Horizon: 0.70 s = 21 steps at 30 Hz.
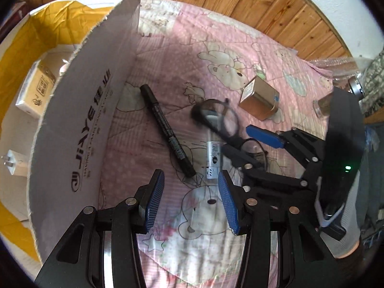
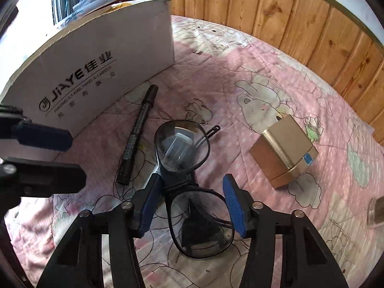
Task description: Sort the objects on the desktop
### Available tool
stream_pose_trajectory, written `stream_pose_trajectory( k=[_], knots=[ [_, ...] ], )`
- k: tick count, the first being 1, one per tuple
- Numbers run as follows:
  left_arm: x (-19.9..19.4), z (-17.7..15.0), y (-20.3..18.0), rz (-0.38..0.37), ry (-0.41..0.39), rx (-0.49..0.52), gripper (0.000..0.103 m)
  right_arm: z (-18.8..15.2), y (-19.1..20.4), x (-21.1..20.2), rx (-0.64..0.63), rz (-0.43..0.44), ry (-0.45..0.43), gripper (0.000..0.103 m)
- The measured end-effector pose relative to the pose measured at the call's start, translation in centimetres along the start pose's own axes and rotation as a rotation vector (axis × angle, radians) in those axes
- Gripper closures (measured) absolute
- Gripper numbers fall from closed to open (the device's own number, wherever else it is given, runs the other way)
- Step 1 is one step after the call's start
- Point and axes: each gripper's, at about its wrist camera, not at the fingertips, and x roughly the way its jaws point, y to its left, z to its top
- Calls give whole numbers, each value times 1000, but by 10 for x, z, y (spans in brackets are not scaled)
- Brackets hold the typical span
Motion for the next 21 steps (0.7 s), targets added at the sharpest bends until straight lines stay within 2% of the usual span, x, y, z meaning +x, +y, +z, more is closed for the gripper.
stream_pose_trajectory(
  k=[5,8,10,12,14,16,17,18,19,21],
  knots=[
    [31,14,7,48,34,-61,54,-16,-30,-7,124,-31,11,58],
    [48,20,11,75,46,-92,54,-21,-32,-8,126,-52,26,56],
    [47,24,5,98,4,-70,53,-22,-33,2,103,-62,63,53],
    [50,27,3,107,-3,-61,53,-22,-34,6,84,-61,36,48],
    [51,26,-1,121,-31,-24,54,-20,-39,8,103,-36,21,48],
    [51,24,-6,158,-51,25,62,-20,-46,7,134,-25,1,55],
    [50,22,-7,185,-66,39,80,-21,-49,7,151,-14,-7,55],
    [49,21,-5,183,-72,44,86,-21,-52,7,173,0,-17,56],
    [48,21,-2,166,-72,36,90,-23,-55,6,198,8,-24,56],
    [43,19,4,132,-62,13,90,-26,-58,1,250,24,-39,59]
  ],
)
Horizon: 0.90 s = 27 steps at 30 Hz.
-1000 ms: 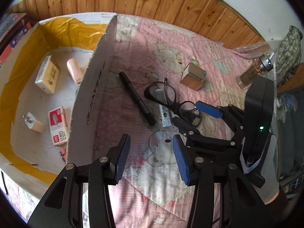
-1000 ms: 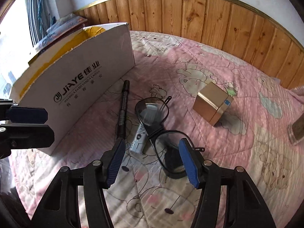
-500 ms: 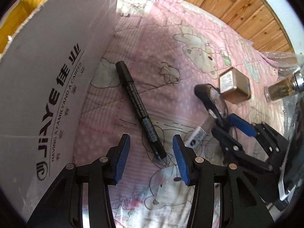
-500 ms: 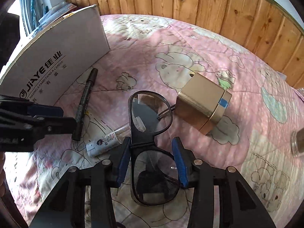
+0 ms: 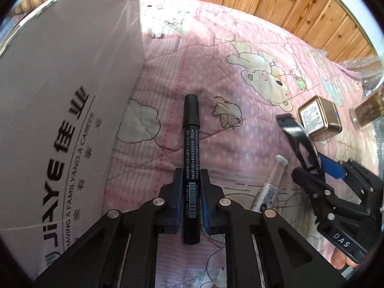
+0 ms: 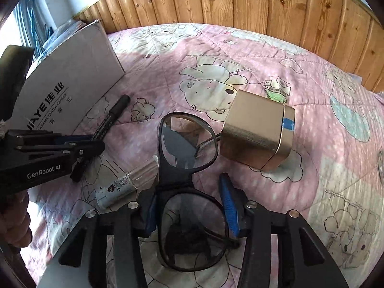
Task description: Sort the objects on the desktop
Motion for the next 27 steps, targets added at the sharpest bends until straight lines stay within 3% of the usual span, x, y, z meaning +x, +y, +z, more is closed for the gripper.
stream_pose_trajectory(
  k=[3,5,17,27],
  knots=[
    [-12,-8,3,-33,-3,-7,90,-7,-6,-20,73,21,-53,73],
    [-22,-14,3,-51,-14,4,90,-13,-9,-34,122,34,-82,76],
    [-81,-51,1,-120,-80,61,90,-58,-15,-84,400,150,-157,76],
    [-111,-84,9,-136,-100,92,90,-93,20,-109,446,166,-178,76]
  ],
)
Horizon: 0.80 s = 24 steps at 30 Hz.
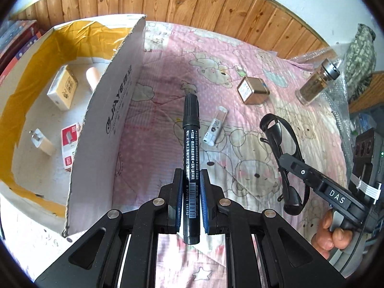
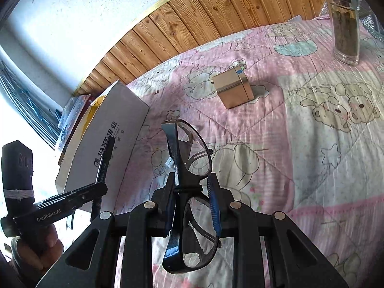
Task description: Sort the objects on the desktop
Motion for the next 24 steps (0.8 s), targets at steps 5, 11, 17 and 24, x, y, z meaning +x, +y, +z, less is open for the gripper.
stream_pose_trajectory(
  k=[5,11,17,24],
  knots=[
    [-21,-15,-2,-7,-26,25,90,-22,15,-6,-14,-15,8,76],
    [-43,-31,-3,-27,-55,42,90,-41,36,-16,-52,-41,8,76],
    [-64,-46,7,-40,-77,29,90,-54,59,-26,-99,-54,3,76],
    [-88,-56,25,-6,-114,12,90,-67,100,-33,-180,-47,1,76]
  ],
)
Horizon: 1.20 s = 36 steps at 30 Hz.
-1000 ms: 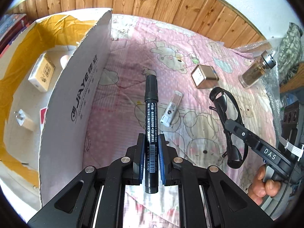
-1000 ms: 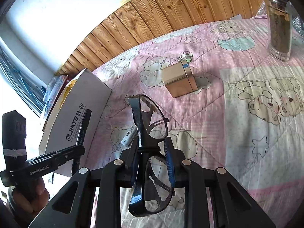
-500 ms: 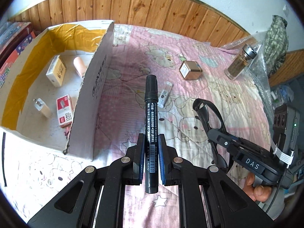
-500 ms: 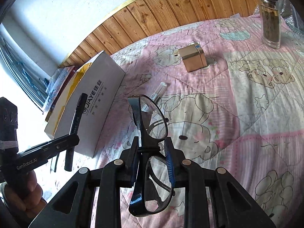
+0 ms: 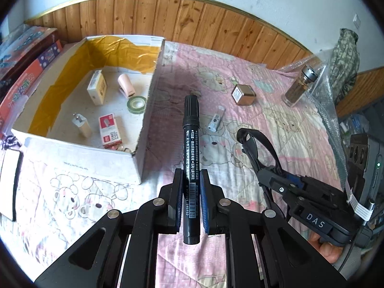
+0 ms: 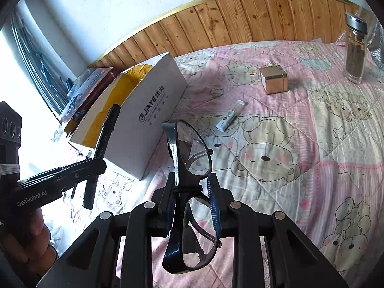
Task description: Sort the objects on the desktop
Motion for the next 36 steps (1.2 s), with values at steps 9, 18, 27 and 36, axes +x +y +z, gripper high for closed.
stream_pose_trajectory(
  k=[9,18,27,36],
  knots=[
    [-30,-9,23,0,-55,-20,90,2,55,-6,-101,21,-11,76],
    [-43,-17,54,-22,-75,-66,90,3,100,-2,-169,29,-3,76],
    [-54,-17,93,-36,-96,-126,90,8,140,3,-230,33,-1,76],
    [-60,-4,142,-40,-117,-204,90,27,178,16,-292,36,6,76]
  ],
)
